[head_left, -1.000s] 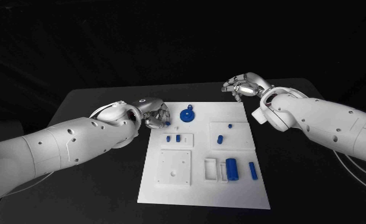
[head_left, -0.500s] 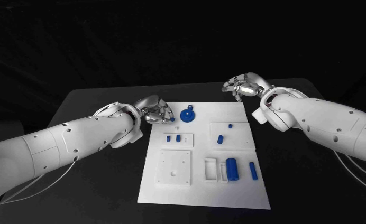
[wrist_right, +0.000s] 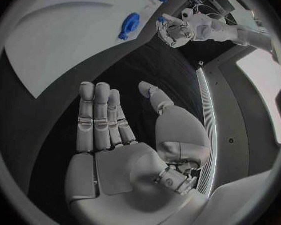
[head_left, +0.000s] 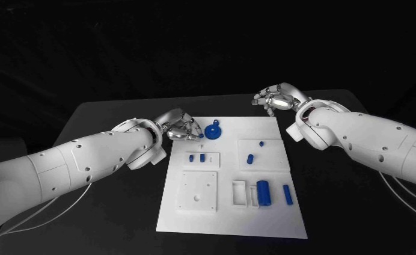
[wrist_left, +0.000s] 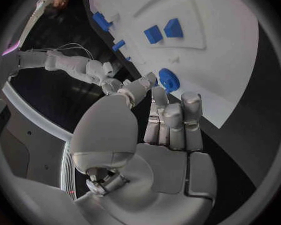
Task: Assemble the parts on the task board
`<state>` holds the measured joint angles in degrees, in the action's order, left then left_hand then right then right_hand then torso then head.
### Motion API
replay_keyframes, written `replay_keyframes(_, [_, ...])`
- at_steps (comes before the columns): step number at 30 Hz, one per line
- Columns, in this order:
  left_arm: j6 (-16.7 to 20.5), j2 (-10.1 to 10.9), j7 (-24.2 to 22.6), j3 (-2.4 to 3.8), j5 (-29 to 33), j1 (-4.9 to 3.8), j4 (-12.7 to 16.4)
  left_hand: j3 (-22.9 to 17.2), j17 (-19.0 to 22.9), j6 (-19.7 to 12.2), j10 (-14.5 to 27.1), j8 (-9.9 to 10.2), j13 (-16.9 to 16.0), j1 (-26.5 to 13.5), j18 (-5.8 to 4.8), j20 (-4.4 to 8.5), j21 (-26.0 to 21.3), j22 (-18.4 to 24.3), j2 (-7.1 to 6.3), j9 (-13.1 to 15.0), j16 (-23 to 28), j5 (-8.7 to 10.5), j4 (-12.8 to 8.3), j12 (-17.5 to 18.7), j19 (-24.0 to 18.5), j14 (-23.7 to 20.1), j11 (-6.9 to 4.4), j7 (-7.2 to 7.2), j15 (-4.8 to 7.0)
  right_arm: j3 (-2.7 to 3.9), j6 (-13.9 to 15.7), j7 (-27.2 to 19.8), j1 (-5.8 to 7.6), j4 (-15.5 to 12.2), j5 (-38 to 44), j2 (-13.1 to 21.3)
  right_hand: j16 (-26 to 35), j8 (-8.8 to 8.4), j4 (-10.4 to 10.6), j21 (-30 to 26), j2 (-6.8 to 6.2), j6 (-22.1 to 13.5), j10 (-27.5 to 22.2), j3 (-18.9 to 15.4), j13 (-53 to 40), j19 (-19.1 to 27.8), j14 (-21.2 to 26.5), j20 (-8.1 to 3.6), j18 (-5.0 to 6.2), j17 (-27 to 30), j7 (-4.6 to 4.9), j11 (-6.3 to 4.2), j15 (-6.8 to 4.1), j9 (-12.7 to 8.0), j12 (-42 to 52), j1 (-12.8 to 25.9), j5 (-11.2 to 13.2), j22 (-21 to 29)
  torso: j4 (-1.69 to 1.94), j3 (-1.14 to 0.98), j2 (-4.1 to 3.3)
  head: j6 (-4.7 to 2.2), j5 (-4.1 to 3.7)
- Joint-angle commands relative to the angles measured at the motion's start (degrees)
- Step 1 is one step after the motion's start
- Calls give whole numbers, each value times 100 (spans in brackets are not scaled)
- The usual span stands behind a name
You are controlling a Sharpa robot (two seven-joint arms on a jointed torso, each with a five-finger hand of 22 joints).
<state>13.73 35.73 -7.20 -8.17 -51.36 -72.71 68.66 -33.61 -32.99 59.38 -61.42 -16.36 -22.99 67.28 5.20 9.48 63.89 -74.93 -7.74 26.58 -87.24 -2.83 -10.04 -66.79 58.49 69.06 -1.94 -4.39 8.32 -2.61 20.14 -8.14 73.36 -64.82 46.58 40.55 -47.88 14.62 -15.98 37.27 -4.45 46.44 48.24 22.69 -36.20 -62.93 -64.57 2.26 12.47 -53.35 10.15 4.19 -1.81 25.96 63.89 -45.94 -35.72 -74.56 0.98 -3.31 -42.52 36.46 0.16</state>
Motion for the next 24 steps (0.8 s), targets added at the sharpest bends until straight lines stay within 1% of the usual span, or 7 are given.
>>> replay_keyframes(1, [-178,-28,-145,2,155,19,-2,21,-10,-40,-2,27,3,-56,108,414,33,-98,19,0,-33,-34,-15,-41,27,4,2,-17,-10,4,-24,-55,-2,-4,-11,-2,-33,37,15,-31,4,-10,-42,15,-5,-22,36,-17,253,4,43,8,5,-5,32,47,-35,-10,-1,0,0,10,-5])
replay_keyframes(8, [-201,-78,-147,-2,-32,58,-49,25,-13,-43,3,29,4,-59,109,413,37,-99,26,-2,-31,-34,-27,-44,23,0,3,-18,-11,4,-21,-56,-2,-4,-11,1,-33,37,15,-32,4,-10,-42,15,-5,-23,36,-17,253,4,43,8,5,-5,32,47,-35,-11,2,2,-1,20,-14])
replay_keyframes(24, [-221,-88,-137,-7,-376,76,-70,33,-22,-38,9,27,6,-64,112,412,46,-100,50,-4,-30,-36,-57,-52,14,-8,4,-19,-12,4,-24,-56,-2,-4,-11,-3,-33,38,12,-34,3,-10,-43,16,-3,-24,37,-18,253,5,43,8,5,-6,35,46,-34,-14,3,3,1,44,-21])
